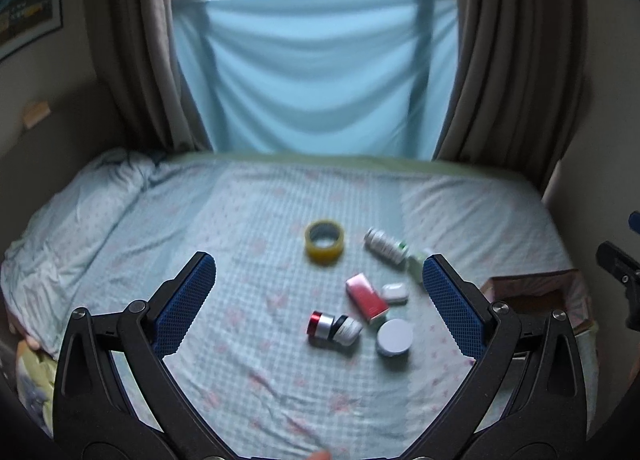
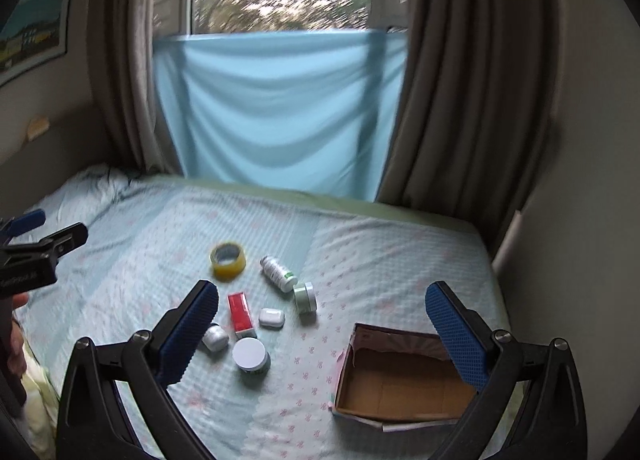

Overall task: Organize rigid objects
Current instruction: 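Grasp the yellow tape roll with the left tool while the right tool grasps the white pill bottle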

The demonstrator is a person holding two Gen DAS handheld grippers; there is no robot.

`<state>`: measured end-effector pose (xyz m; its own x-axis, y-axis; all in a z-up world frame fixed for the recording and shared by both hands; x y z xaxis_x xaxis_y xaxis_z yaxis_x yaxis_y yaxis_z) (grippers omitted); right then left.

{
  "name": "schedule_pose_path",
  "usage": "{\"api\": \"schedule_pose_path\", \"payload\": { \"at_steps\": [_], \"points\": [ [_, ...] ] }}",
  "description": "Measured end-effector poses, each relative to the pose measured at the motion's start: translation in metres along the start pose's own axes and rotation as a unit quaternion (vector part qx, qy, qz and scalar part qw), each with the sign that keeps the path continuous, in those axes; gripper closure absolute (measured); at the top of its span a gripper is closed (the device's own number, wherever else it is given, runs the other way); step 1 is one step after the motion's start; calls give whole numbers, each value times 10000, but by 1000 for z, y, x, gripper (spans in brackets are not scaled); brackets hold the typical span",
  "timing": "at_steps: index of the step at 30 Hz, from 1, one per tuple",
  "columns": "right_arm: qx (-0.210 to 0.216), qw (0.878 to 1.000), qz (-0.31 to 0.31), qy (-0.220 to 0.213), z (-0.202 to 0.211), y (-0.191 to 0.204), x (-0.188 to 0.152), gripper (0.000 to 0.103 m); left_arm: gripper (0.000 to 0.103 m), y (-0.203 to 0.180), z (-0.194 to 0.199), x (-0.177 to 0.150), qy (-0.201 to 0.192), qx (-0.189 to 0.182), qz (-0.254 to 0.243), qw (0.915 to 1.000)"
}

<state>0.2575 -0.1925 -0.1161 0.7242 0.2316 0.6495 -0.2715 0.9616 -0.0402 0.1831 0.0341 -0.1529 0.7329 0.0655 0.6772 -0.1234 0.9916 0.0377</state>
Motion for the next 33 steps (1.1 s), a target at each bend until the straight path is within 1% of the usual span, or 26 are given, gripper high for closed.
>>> {"api": "schedule_pose_path", "payload": {
  "at_steps": [4, 9, 11, 12, 13, 14, 15, 17, 19, 23, 27, 28, 29, 31, 33],
  "points": [
    [176, 9988, 300, 353, -63, 5, 10, 0, 0, 2, -77, 0, 473, -115, -48, 9988],
    [446, 9919, 712, 949, -158, 15, 22, 0, 0, -1, -180, -4, 993, -282, -138, 9946],
    [537, 9877, 867, 1181, -195, 20, 23, 0, 0, 1, -229, -6, 1195, -330, -116, 9922],
    [602, 9850, 943, 1316, -216, 24, 24, 0, 0, 1, -245, -8, 1268, -339, -98, 9913],
    [641, 9835, 986, 1373, -228, 27, 24, 0, 0, 1, -266, -10, 1367, -359, -58, 9899],
    [712, 9804, 1077, 1490, -249, 31, 23, 0, 0, 2, -289, -13, 1473, -384, -1, 9883],
    [754, 9781, 1140, 1569, -263, 35, 22, 0, 0, 2, -304, -15, 1538, -393, 37, 9873],
    [864, 9706, 1321, 1816, -301, 44, 18, 0, 0, 1, -346, -20, 1682, -433, 110, 9847],
    [927, 9637, 1487, 2015, -330, 52, 15, 0, 0, 1, -381, -24, 1799, -428, 114, 9827],
    [1133, 9441, 1848, 2482, -392, 68, 5, 0, 0, -3, -443, -34, 1964, -425, 93, 9796],
    [1190, 9271, 2106, 2863, -441, 80, -3, 0, 0, -10, -485, -39, 2030, -348, 17, 9786],
    [1199, 9225, 2173, 2958, -452, 83, -6, 2, 0, -11, -489, -38, 2029, -332, 7, 9786],
    [1207, 9164, 2256, 3078, -464, 86, -10, 6, 0, -12, -494, -38, 2011, -305, -4, 9791],
    [1225, 9079, 2354, 3244, -480, 90, -18, 9, 0, -14, -502, -35, 1966, -284, -22, 9801],
    [1244, 9003, 2429, 3391, -492, 94, -24, 17, 0, -16, -510, -32, 1965, -268, -58, 9801]
  ]
}}
Point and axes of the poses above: each gripper's, at about its wrist camera, not at the fingertips, and z roughly against the way its jaws point, y to its left, x to its top, the point moved 9 cm from there along -z, roughly the way its jaws point, and after that the axes turned 7 degrees about y, right-handed, at the moved point
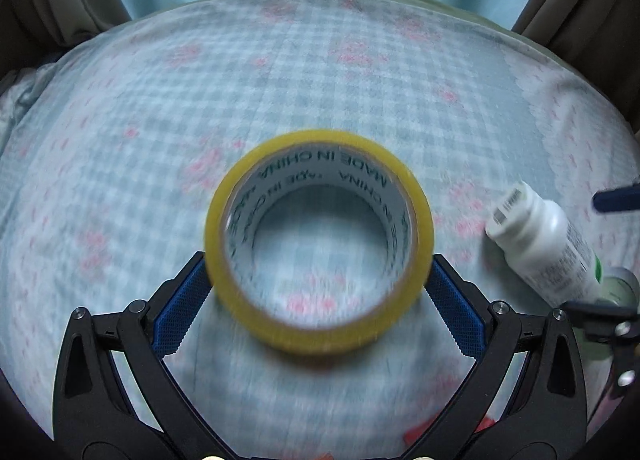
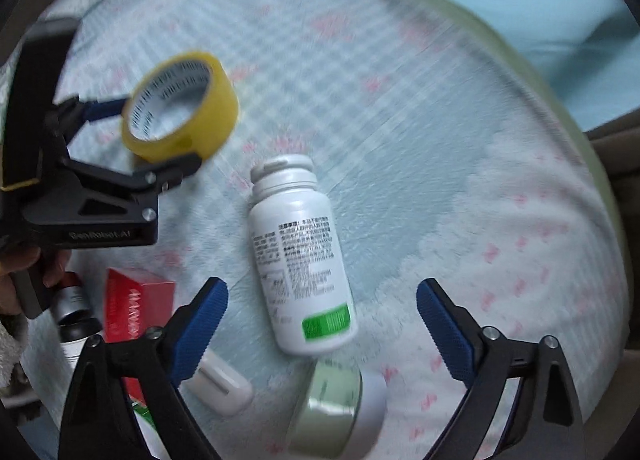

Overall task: Organize rigid objects
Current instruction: 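Grasp the yellow tape roll with the left tool while the right tool grasps the white pill bottle, then carry the tape roll and pill bottle with both tools over the cardboard box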

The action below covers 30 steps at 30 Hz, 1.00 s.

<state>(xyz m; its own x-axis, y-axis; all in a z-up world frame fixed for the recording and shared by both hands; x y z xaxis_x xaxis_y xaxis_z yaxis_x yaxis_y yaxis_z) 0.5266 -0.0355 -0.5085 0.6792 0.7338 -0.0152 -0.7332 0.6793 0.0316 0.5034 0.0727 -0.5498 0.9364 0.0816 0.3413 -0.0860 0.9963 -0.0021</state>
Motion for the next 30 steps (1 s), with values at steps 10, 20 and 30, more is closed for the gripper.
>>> {"api": "schedule_pose_path", "payload": {
  "at_steps": [10, 20, 30],
  "points": [
    [305, 9984, 129, 456, -33, 6, 21, 54, 6, 1, -17, 18, 145, 36, -125, 9998],
    [181, 9994, -6, 292, -35, 13, 20, 55, 7, -2, 9, 21, -72, 45, -140, 9999],
    [416, 9972, -584, -209, 26, 10, 13, 55, 7, -10, 90, 14, -420, -13, -402, 9983]
  ]
}}
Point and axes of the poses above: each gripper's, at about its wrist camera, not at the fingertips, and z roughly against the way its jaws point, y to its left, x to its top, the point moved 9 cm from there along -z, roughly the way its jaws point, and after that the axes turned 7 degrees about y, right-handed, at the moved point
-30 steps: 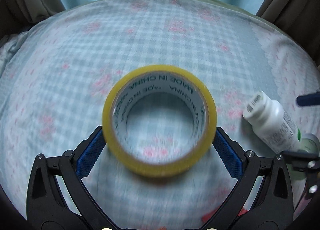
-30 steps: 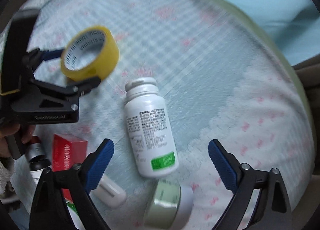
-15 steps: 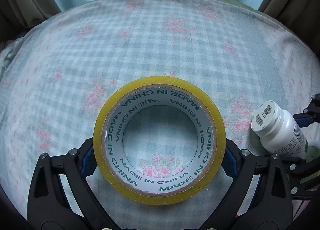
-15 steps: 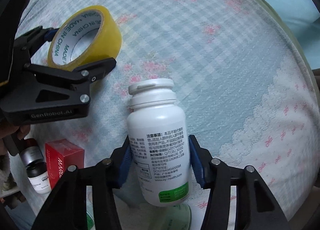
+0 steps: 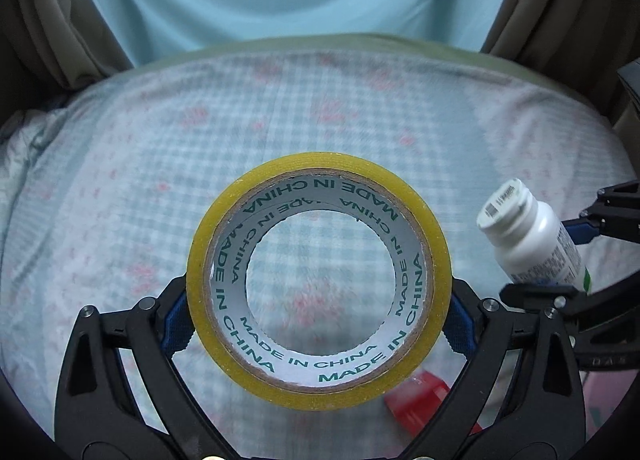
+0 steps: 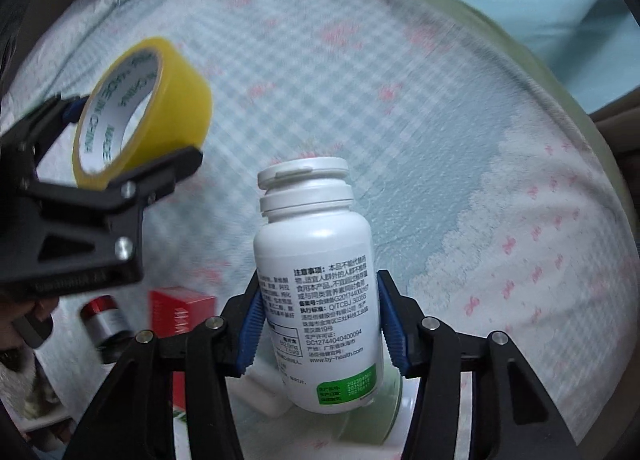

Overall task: Organize rigid objects
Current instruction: 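Carry the tape roll and pill bottle with both tools over the cardboard box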

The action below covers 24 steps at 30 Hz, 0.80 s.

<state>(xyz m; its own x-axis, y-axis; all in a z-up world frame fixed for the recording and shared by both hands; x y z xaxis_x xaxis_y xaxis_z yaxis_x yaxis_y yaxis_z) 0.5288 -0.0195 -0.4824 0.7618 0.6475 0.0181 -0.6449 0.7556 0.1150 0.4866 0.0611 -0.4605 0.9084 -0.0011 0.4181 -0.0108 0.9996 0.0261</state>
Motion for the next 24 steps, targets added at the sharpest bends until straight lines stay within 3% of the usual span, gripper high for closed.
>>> {"api": "schedule_pose_path", "payload": {
  "at_steps": [11, 18, 24],
  "points": [
    [19, 9969, -654, -441, 131, 27, -70, 55, 7, -28, 162, -11, -431, -208, -577, 9972],
    [95, 9887, -1305, -735, 209, 33, -138, 55, 7, -77, 264, -36, -625, -553, -1084, 9906],
    [13, 9801, -1755, -925, 261, 14, -207, 55, 7, -131, 316, -49, -750, -840, -1407, 9836]
  ]
}}
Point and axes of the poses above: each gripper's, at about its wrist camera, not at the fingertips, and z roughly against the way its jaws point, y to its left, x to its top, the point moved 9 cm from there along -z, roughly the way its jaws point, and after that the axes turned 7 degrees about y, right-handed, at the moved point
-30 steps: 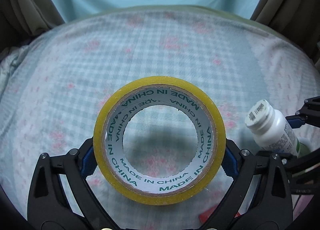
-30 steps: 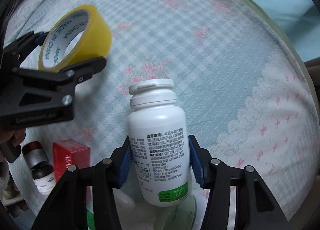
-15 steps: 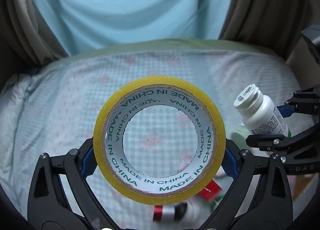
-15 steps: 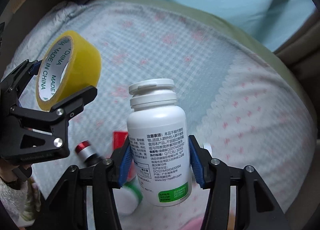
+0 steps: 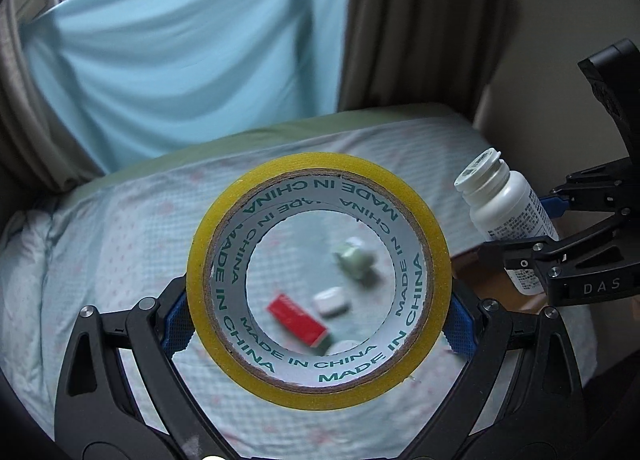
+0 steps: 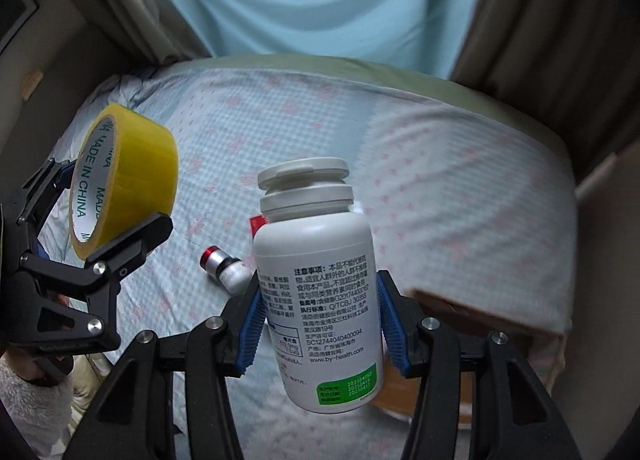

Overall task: Organize rigid objects
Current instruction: 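Carry the tape roll and pill bottle with both tools over the cardboard box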

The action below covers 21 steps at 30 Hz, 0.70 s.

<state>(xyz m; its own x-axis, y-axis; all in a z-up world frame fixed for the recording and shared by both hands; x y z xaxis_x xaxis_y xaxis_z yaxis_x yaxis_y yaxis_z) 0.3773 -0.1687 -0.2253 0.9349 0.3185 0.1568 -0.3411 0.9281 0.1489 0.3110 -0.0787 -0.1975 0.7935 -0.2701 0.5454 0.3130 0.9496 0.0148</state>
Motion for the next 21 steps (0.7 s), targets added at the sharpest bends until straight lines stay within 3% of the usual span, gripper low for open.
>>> {"api": "schedule_pose_path", "payload": {
  "at_steps": [10, 16, 21],
  "points": [
    [-175, 9989, -360, -239, 67, -108, -73, 55, 7, -121, 22, 17, 45, -86, -380, 9992],
    [-297, 9986, -423, -143, 58, -185, -106, 55, 7, -193, -9, 23, 315, -95, -420, 9986],
    [-188, 9984, -522, 141, 22, -236, -131, 55, 7, -238, -58, 16, 759, -122, -457, 9960]
  ]
}}
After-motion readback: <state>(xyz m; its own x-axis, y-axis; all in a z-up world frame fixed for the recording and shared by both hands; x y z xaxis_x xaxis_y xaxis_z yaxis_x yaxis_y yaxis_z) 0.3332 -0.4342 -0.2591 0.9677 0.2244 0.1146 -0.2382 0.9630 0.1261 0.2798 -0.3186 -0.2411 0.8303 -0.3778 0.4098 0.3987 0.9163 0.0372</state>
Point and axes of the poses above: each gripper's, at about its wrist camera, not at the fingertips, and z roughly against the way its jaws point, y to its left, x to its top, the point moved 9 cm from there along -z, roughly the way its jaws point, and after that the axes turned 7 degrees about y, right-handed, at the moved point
